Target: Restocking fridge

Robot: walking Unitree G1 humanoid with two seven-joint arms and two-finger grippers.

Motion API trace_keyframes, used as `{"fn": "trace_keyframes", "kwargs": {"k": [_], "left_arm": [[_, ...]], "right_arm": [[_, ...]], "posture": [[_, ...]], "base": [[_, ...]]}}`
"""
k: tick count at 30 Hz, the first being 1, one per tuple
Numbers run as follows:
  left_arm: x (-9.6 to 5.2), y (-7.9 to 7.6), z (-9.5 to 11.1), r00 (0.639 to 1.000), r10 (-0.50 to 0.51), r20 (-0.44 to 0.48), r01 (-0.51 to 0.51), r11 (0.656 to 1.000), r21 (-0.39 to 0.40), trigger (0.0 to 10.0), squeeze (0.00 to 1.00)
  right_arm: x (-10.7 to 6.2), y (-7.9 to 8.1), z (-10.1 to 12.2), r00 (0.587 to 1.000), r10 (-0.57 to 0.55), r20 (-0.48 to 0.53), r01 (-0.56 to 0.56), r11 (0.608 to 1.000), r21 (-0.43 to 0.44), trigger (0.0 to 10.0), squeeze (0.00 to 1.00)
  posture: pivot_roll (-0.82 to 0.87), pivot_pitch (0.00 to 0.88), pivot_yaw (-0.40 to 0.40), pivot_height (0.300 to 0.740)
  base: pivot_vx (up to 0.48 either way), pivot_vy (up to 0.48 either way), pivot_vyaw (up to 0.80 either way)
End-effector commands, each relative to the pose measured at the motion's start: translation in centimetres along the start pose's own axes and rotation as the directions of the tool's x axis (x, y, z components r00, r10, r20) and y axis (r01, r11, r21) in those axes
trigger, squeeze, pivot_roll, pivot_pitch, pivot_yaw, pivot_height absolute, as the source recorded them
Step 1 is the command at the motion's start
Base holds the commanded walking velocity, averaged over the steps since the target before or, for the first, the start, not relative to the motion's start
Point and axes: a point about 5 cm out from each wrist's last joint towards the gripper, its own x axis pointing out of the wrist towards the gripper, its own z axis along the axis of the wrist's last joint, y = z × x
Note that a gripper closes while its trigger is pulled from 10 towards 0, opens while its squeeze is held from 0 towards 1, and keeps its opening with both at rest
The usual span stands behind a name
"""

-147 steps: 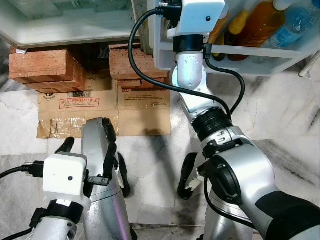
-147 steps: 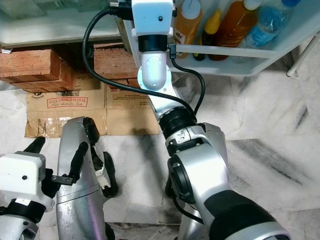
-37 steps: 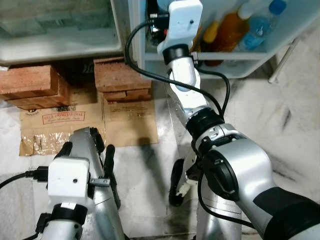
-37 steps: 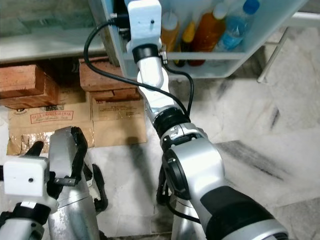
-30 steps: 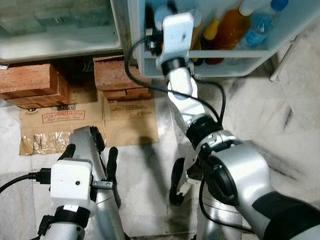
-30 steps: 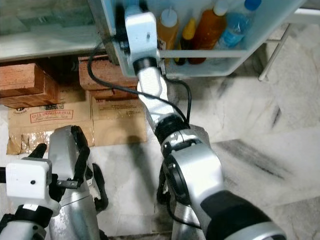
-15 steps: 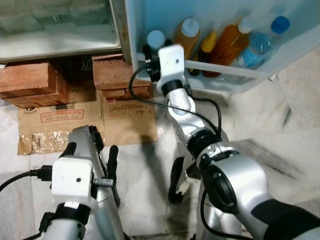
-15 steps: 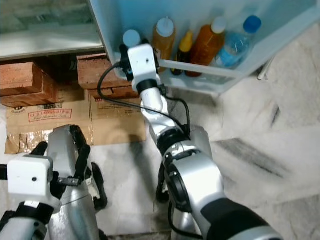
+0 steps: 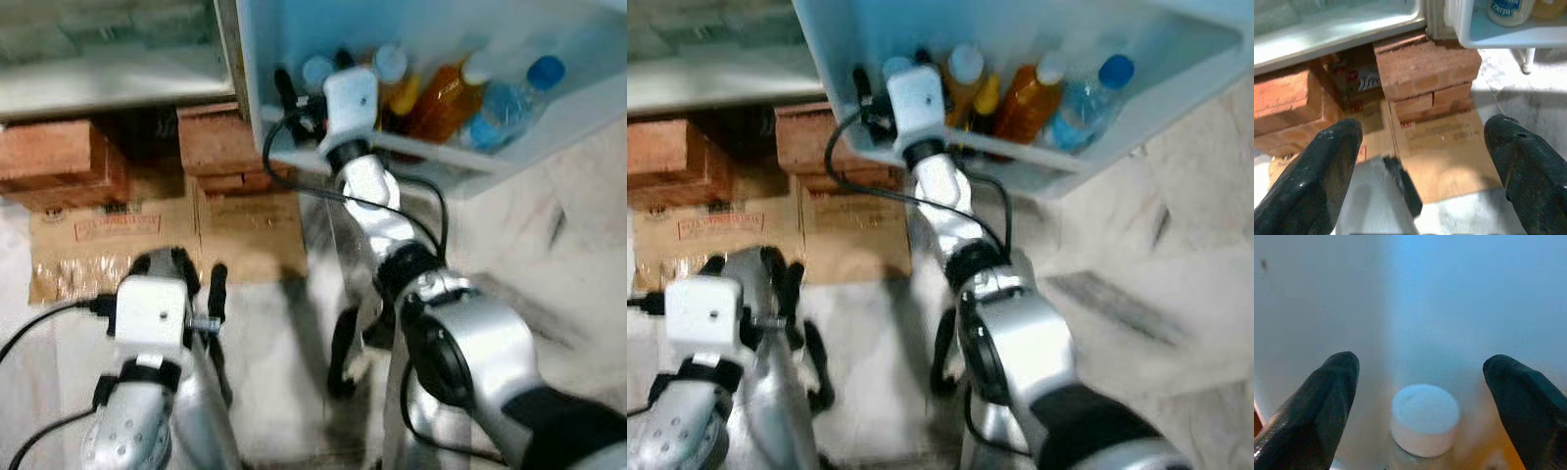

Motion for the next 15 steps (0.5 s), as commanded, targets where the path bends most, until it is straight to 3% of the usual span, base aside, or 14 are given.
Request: {"fn": "trace_keyframes", "kwargs": {"k": [1,6,7,8,15], "left_arm": [[0.5,0.0,-0.9,1.000,0.006,-0.016,-0.006,1.000,-0.006,10.0,0.00],[2.4,0.0,-1.2,1.000,0.013,0.015,-0.013,1.000,-0.005,10.0,0.00],[3.7,0.0,-1.3,0.999,0.020,0.033,-0.019,1.000,-0.005,10.0,0.00],[4.0,0.1,-1.3,0.999,0.024,0.042,-0.024,1.000,-0.008,10.0,0.00],[6.0,0.9,-1.8,0.996,0.047,0.080,-0.047,0.999,0.003,10.0,0.00]], "right_arm": [[-1.4,-0.5,-1.1,1.000,0.015,-0.022,-0.015,0.999,0.039,10.0,1.00],[-3.7,-0.8,-2.6,0.996,0.072,-0.058,-0.067,0.994,0.084,10.0,1.00],[-5.3,-0.5,-3.6,0.987,0.127,-0.097,-0.116,0.987,0.112,10.0,1.00],[-6.0,-0.5,-3.9,0.984,0.137,-0.112,-0.123,0.984,0.126,10.0,1.00],[-10.2,-0.4,-4.4,0.969,0.137,-0.206,-0.101,0.979,0.176,10.0,1.00]], "posture": [[0.23,0.356,-0.142,0.462],[0.19,0.301,-0.153,0.462],[0.15,0.252,-0.154,0.462],[0.15,0.252,-0.154,0.462],[0.10,0.136,-0.143,0.462]], "base": [[0.000,0.000,0.00],[0.000,0.000,0.00],[0.000,0.000,0.00],[0.000,0.000,0.00],[0.000,0.000,0.00]]}}
